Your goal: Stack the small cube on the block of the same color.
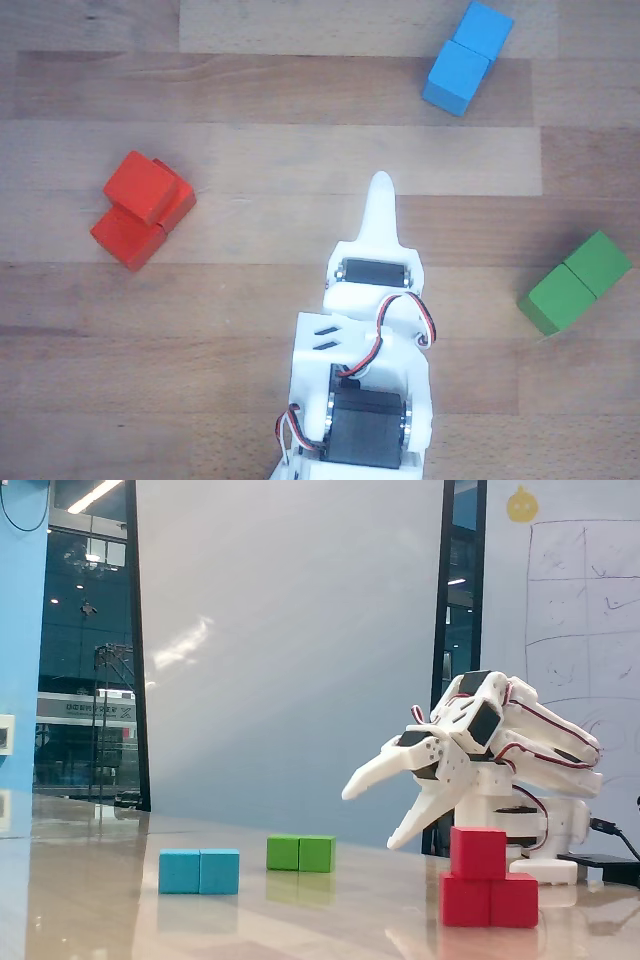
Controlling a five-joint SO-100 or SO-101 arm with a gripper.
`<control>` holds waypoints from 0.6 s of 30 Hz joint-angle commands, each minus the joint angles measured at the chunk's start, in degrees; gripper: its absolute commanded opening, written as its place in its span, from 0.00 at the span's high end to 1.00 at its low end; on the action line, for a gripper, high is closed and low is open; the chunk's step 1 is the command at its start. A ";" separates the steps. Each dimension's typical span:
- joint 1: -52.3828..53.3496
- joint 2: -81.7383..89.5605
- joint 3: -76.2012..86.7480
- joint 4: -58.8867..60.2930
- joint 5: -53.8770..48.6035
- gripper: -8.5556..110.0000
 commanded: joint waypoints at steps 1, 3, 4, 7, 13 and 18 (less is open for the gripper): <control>-0.53 2.02 -0.88 0.18 -0.62 0.79; -0.53 2.02 -0.88 0.18 -0.62 0.88; -0.44 2.02 -0.88 0.18 -0.53 0.92; -0.35 2.11 -0.79 0.18 -0.44 0.93; -0.62 2.11 -0.44 0.18 -0.44 0.93; -1.23 2.20 -0.35 0.18 -0.53 0.93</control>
